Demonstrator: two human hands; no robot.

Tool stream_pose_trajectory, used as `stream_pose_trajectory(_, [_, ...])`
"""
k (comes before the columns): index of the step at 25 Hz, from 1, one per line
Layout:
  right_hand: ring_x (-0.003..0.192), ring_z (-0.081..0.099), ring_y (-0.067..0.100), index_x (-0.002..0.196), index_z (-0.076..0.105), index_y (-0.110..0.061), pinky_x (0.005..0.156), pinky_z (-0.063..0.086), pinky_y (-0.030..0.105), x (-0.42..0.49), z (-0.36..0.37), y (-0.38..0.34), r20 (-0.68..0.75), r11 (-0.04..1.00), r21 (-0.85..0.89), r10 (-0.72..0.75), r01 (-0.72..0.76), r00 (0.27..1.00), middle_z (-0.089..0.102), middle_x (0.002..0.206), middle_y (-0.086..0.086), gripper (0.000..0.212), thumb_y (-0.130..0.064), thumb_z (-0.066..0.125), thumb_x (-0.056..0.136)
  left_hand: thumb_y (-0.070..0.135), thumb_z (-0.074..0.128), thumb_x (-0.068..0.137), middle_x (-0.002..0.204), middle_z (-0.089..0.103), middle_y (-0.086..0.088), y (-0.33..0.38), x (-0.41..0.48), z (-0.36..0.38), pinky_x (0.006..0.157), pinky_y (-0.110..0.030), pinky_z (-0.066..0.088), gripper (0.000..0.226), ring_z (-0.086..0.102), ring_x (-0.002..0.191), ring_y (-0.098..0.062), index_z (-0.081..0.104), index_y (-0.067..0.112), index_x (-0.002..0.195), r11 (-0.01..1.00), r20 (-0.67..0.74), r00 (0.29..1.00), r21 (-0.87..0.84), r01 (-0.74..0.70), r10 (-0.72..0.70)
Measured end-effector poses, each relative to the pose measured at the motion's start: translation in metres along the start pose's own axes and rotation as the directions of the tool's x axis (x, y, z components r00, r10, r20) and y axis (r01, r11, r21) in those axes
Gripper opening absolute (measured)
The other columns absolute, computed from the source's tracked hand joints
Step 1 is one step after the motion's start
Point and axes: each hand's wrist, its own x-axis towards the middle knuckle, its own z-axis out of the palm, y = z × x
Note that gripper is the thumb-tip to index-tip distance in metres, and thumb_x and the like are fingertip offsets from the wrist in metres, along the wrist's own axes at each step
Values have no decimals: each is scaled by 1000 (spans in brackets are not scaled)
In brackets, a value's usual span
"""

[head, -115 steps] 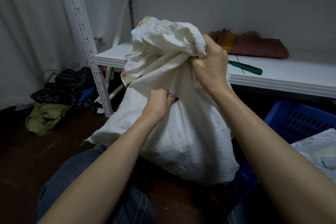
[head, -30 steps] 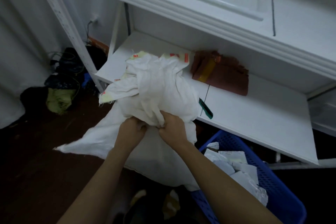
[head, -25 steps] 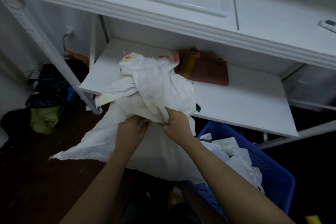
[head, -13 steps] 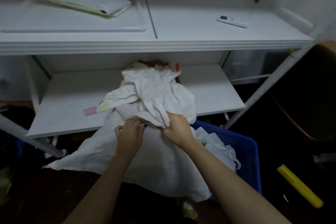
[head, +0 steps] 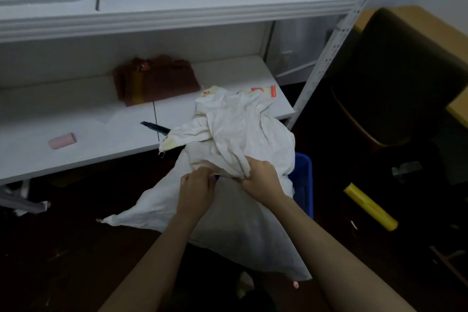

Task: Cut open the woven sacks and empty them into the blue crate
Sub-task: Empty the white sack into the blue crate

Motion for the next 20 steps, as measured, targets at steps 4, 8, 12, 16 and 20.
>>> stream_pose_trajectory(4, [82,63,31,95,66,-9,75,49,39,-19,-4,38,16,999,19,32,-32,999,70,86,10,18,-22,65,84,19,41,83,80,68,-15,18,-21,36,70,-29,31,28,64,77,-32,63,3,82,999,94,995,-13,43,-42])
stream_pose_trajectory(8, [69,56,21,79,61,-4,64,38,31,-16,-17,52,37,986,108,124,-127,992,65,74,7,22,-24,69,83,21,40,84,74,65,-16,27,-15,48,62,-30,33,26,60,68,-34,59,4,76,1000,151,988,-10,13,-12])
stream_pose_trajectory(12, [67,52,17,76,60,-2,63,35,27,-13,-8,67,154,955,170,217,-242,964,58,66,0,27,-26,71,81,24,38,87,78,64,-16,16,-16,62,59,-31,32,30,59,71,-35,60,4,82,1000,212,977,-9,-24,25])
stream_pose_trajectory(16, [61,48,14,69,51,-9,63,34,28,-16,8,73,271,929,167,278,-329,922,48,58,-5,28,-24,70,82,24,40,91,88,66,-16,3,-26,73,65,-30,34,28,60,81,-33,61,4,91,1000,286,958,-28,-3,11])
stream_pose_trajectory(20, [65,49,17,59,45,-16,57,33,28,-8,-13,60,301,926,167,278,-338,912,49,59,-4,34,-20,71,80,42,25,85,87,65,-13,11,-19,57,63,-31,37,50,60,77,-30,59,7,93,997,246,966,-47,-68,78])
